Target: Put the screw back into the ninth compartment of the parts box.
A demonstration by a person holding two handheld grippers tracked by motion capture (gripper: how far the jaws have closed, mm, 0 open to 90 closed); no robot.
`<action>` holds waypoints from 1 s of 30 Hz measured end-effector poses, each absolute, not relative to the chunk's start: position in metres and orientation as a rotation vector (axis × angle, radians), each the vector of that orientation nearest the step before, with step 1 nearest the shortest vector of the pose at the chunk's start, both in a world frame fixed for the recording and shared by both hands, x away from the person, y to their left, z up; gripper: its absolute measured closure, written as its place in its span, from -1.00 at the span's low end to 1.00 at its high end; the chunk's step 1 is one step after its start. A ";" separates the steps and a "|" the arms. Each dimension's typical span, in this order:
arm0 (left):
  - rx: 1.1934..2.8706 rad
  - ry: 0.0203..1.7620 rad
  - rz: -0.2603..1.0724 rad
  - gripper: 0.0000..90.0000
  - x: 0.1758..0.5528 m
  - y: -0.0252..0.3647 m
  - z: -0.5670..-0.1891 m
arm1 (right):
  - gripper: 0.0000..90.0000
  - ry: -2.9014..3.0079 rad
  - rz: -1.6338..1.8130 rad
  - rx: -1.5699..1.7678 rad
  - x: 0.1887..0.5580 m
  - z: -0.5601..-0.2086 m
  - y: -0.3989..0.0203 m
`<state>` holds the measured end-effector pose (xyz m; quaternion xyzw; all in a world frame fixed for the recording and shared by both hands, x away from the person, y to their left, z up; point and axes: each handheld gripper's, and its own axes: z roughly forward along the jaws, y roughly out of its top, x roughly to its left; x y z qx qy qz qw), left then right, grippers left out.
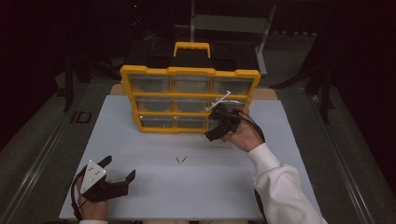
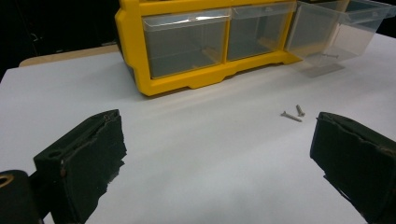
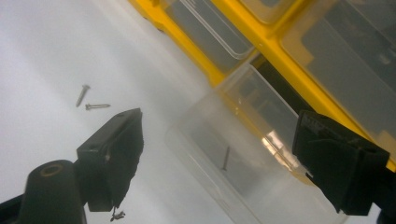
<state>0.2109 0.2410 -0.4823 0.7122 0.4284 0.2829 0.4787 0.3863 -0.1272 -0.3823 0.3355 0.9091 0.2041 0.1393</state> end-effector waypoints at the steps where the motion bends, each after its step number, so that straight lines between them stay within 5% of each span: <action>1: 1.739 1.046 0.691 -0.93 0.211 0.241 -0.482 | -0.64 2.629 0.590 0.966 0.386 -0.382 -0.126; 30: 1.741 1.045 0.690 -0.93 0.211 0.241 -0.482 | -0.64 2.680 0.635 0.886 0.376 -0.389 -0.092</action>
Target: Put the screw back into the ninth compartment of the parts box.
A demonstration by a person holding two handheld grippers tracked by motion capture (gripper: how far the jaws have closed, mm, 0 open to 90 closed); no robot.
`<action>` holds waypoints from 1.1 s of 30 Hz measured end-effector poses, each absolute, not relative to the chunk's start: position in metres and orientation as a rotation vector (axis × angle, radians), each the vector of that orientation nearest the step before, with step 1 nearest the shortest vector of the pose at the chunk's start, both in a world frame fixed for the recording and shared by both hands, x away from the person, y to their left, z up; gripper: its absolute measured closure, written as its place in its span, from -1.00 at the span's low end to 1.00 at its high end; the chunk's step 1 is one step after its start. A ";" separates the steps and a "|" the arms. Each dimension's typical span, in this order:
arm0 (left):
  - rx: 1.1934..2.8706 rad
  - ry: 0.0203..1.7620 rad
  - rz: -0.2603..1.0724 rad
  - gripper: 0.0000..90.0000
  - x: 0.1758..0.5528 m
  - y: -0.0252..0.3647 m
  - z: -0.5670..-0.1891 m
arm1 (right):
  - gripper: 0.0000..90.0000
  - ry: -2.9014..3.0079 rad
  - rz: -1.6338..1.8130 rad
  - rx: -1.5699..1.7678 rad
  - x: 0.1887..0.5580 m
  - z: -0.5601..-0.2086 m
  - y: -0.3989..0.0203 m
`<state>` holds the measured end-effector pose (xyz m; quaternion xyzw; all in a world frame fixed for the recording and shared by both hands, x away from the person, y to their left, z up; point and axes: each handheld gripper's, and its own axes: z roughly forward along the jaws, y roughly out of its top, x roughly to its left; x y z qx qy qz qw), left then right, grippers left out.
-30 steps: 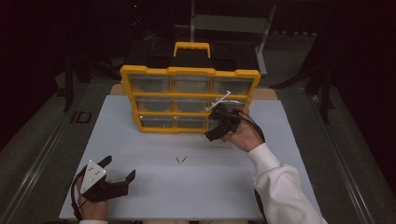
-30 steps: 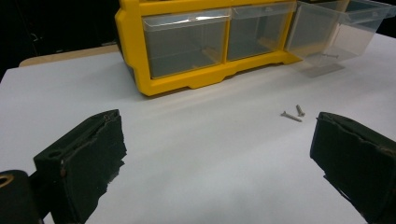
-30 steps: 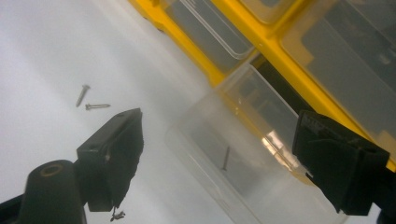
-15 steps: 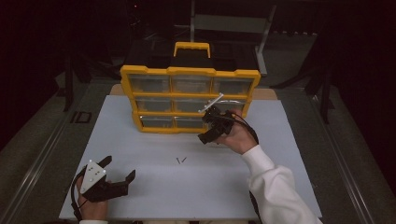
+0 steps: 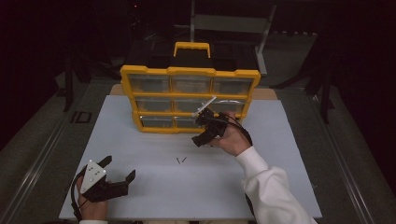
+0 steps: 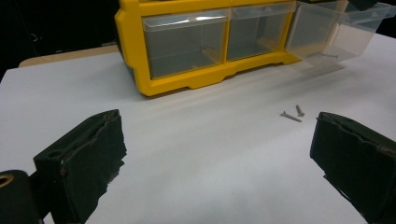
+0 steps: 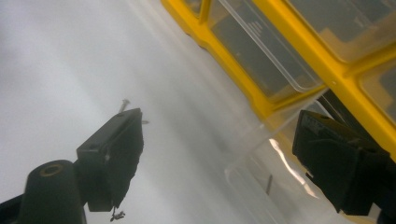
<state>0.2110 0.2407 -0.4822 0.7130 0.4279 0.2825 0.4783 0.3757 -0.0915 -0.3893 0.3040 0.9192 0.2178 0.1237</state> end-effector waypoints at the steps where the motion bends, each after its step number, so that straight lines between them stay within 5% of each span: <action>1: 1.740 1.045 0.690 -0.93 0.211 0.241 -0.482 | -0.64 2.684 0.638 0.880 0.376 -0.390 -0.090; 33: 1.738 1.044 0.690 -0.93 0.211 0.241 -0.482 | -0.63 2.751 0.674 0.804 0.364 -0.407 -0.054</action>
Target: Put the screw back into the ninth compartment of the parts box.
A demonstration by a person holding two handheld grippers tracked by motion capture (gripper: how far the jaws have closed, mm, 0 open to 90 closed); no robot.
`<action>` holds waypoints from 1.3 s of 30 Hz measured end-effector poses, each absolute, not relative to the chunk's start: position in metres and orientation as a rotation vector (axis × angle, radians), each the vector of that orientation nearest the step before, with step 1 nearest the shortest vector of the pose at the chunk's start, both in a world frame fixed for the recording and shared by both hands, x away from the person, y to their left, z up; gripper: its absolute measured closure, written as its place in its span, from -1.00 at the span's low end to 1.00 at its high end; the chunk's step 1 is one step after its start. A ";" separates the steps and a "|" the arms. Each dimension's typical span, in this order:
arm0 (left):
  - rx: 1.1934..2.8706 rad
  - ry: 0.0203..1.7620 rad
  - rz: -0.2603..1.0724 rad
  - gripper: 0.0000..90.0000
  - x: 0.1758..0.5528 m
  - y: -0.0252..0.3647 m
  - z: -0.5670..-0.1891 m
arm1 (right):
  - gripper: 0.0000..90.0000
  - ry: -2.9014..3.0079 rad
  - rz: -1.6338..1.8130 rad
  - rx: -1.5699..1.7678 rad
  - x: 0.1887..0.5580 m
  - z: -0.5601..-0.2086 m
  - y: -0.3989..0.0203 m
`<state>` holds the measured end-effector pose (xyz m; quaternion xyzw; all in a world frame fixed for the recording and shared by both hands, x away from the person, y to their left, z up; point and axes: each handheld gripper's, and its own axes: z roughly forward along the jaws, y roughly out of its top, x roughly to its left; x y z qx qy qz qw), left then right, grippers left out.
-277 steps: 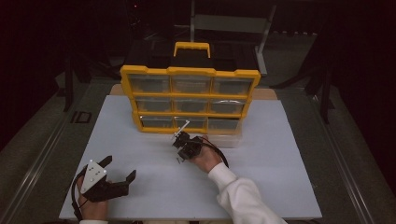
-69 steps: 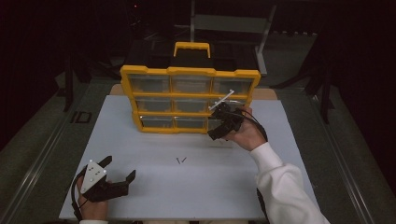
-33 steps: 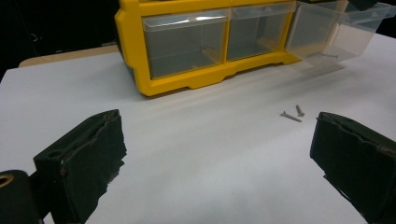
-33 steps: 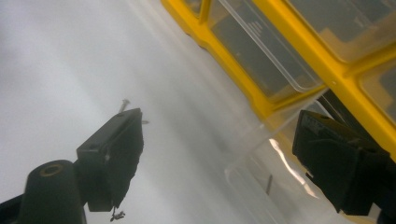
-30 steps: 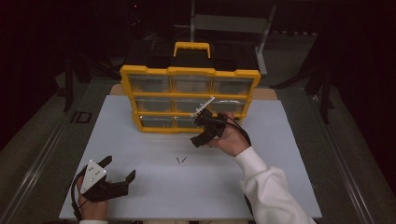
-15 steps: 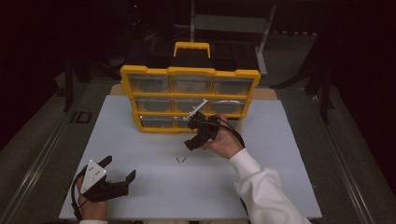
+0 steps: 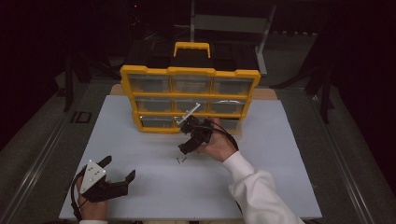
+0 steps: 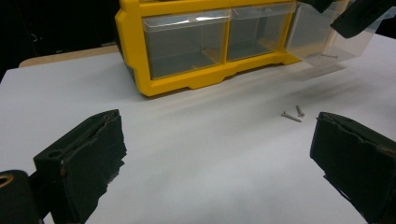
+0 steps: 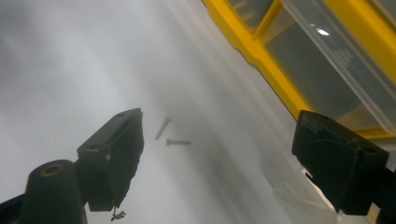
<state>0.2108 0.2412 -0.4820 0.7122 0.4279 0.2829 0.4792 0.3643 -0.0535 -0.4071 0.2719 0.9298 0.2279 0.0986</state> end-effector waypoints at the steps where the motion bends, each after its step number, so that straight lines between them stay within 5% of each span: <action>1: 1.738 1.044 0.690 -0.93 0.211 0.241 -0.482 | -0.63 2.753 0.677 0.802 0.364 -0.408 -0.052; 39: 1.738 1.043 0.689 -0.93 0.211 0.241 -0.482 | -0.51 2.879 0.622 0.776 0.355 -0.473 -0.020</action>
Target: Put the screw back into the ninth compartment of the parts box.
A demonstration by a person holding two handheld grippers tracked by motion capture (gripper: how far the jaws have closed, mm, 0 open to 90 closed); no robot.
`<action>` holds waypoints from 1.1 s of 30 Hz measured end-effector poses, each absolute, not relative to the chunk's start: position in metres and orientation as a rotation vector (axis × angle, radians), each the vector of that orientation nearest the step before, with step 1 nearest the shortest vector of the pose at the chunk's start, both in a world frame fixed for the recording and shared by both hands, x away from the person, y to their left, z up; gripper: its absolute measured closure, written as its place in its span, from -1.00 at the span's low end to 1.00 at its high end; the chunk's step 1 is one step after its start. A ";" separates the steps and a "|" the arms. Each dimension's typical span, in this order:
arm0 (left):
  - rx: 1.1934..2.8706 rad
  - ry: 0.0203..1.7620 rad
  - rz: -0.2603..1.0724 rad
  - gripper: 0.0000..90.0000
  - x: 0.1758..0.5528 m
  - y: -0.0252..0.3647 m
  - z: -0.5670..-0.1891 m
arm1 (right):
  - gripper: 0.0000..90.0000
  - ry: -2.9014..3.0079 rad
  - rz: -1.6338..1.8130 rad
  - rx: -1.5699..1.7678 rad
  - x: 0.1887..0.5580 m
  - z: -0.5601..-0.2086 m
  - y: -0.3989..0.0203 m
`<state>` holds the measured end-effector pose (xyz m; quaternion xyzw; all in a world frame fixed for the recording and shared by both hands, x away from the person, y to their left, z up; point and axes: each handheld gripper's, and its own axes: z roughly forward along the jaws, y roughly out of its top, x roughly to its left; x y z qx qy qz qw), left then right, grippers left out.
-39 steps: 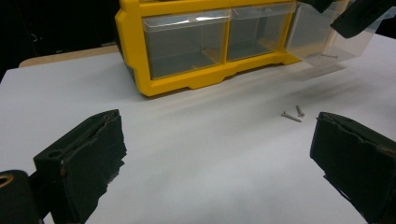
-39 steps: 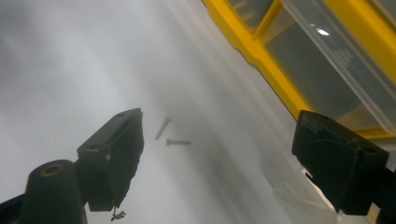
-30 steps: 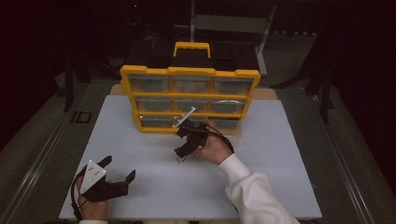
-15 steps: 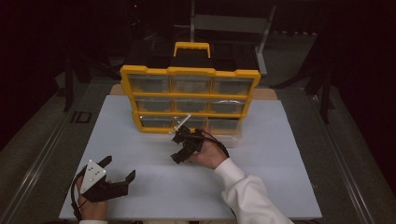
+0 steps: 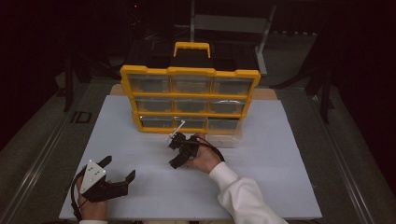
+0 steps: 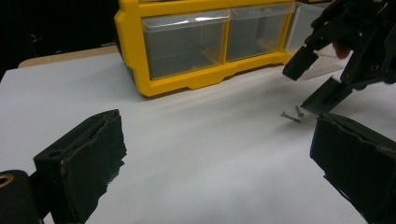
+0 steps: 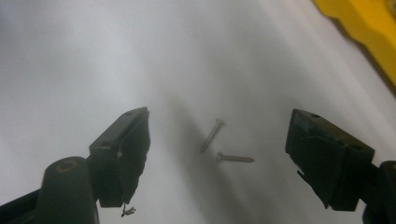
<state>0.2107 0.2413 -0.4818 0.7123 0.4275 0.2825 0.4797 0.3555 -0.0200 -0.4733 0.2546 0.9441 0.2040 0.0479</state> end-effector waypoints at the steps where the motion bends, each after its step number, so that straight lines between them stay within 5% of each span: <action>1: 1.738 1.043 0.689 -0.93 0.211 0.241 -0.482 | -0.50 2.882 0.621 0.769 0.356 -0.475 -0.019; 33: 1.738 1.043 0.689 -0.93 0.211 0.241 -0.482 | 0.87 2.952 0.494 0.701 0.351 -0.494 -0.008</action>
